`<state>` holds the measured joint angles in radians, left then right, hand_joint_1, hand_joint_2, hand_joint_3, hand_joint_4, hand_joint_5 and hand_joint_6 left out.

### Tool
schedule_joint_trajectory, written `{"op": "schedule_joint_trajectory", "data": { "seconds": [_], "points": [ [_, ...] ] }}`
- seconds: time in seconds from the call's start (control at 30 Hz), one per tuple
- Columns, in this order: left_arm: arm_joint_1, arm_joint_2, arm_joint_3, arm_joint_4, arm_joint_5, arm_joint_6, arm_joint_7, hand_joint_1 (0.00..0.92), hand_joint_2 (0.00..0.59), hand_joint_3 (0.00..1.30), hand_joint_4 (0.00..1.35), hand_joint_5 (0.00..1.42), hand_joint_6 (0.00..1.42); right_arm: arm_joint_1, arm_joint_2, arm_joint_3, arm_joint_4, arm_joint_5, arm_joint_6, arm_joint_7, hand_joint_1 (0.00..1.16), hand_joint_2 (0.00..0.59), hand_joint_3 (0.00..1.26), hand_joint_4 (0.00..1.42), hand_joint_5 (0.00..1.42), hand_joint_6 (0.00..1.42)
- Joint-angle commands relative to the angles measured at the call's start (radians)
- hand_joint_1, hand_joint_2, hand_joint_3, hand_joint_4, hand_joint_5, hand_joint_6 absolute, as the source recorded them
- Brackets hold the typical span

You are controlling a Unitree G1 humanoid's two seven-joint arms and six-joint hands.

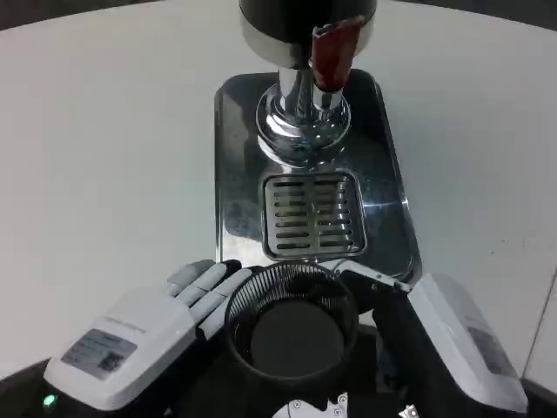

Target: Grasp the cup under the faucet to collect the drink, then remove the cup.

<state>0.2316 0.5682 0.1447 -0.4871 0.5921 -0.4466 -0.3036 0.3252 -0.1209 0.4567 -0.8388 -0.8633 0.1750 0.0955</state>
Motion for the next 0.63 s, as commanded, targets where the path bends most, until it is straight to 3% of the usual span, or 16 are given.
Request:
{"op": "schedule_joint_trajectory", "data": {
  "seconds": [0.03, 0.63],
  "points": [
    [0.023, 0.0, 0.002, -0.016, -0.013, 0.001, 0.009, 0.194, 0.06, 0.0, 0.0, 0.0, 0.0, 0.037, 0.019, 0.043, -0.064, 0.016, -0.049, -0.002, 1.03, 0.145, 0.98, 1.12, 1.15, 1.31],
    [0.034, 0.001, 0.01, -0.015, -0.022, 0.005, 0.009, 0.215, 0.062, 0.0, 0.0, 0.0, 0.0, 0.037, 0.015, 0.039, -0.07, 0.022, -0.048, 0.004, 1.03, 0.14, 0.98, 1.12, 1.15, 1.31]
  ]
}}
